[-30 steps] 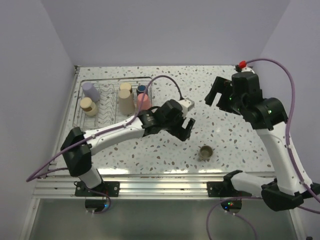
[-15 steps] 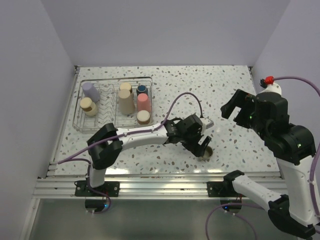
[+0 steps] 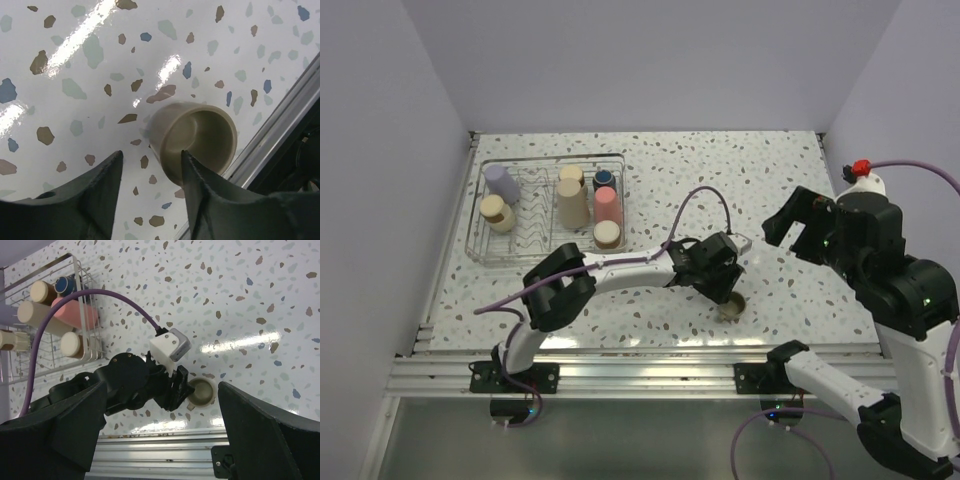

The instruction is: Load the cups into the dish rack

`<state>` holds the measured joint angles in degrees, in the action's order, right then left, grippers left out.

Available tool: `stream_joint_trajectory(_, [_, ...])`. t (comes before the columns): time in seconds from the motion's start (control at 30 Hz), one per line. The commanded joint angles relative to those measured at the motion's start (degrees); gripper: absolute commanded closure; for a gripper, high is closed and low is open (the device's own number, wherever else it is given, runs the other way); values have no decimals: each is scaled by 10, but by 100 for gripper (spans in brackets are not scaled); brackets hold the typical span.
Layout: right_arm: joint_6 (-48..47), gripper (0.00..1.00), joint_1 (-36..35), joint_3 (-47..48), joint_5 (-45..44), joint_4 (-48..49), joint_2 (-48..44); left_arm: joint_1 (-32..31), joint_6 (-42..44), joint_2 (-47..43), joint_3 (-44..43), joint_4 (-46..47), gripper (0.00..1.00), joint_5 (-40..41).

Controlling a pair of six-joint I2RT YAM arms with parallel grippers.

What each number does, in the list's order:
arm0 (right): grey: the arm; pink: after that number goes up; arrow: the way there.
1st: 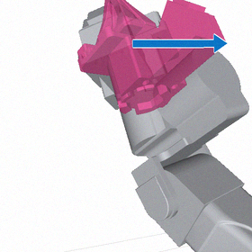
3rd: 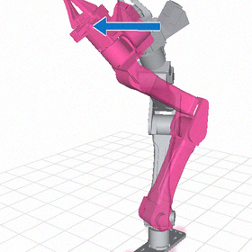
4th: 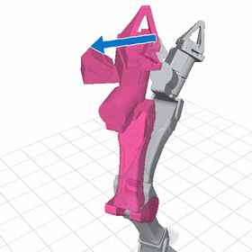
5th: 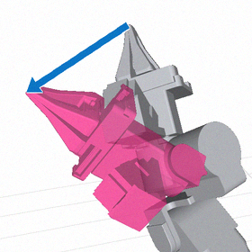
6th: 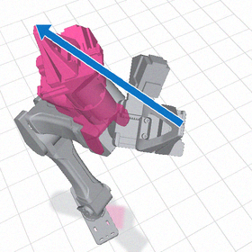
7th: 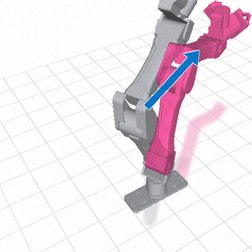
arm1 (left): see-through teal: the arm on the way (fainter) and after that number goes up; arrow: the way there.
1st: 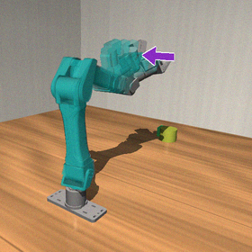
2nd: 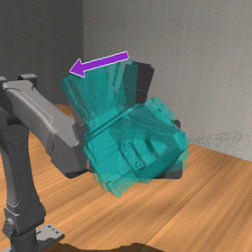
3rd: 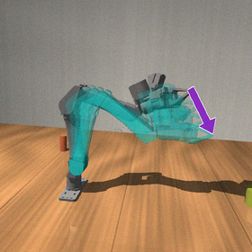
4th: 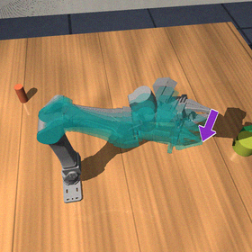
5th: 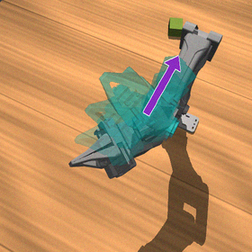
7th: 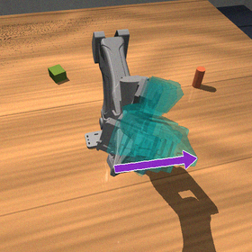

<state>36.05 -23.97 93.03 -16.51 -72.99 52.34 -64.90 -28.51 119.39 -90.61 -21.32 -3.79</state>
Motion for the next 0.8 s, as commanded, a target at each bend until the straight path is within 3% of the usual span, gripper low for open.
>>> stream_joint_trajectory(0.0, [7, 5, 1, 5, 8, -9, -4, 0, -5, 14, -32, -1, 50, 20])
stream_joint_trajectory(0.07, [8, 5, 1, 3, 10, -10, -4, 0, -4, 19, -36, -4, 55, 19])
stream_joint_trajectory(0.17, [8, 5, 0, 0, 13, -10, -2, 0, -5, 23, -37, -4, 72, 14])
stream_joint_trajectory(0.27, [8, 5, 1, -3, 23, -7, -2, 0, -10, 25, -33, 0, 99, 5])
stream_joint_trajectory(0.4, [3, 5, 0, -5, 46, 6, 2, 7, -32, 3, -19, 7, 100, 2])
stream_joint_trajectory(0.53, [-5, 5, 1, -15, 131, 77, -4, 43, -74, -51, 8, 4, 100, 1])
stream_joint_trajectory(0.77, [37, 5, 0, -43, 350, 252, 24, 186, -161, -245, 113, 64, 100, -49])
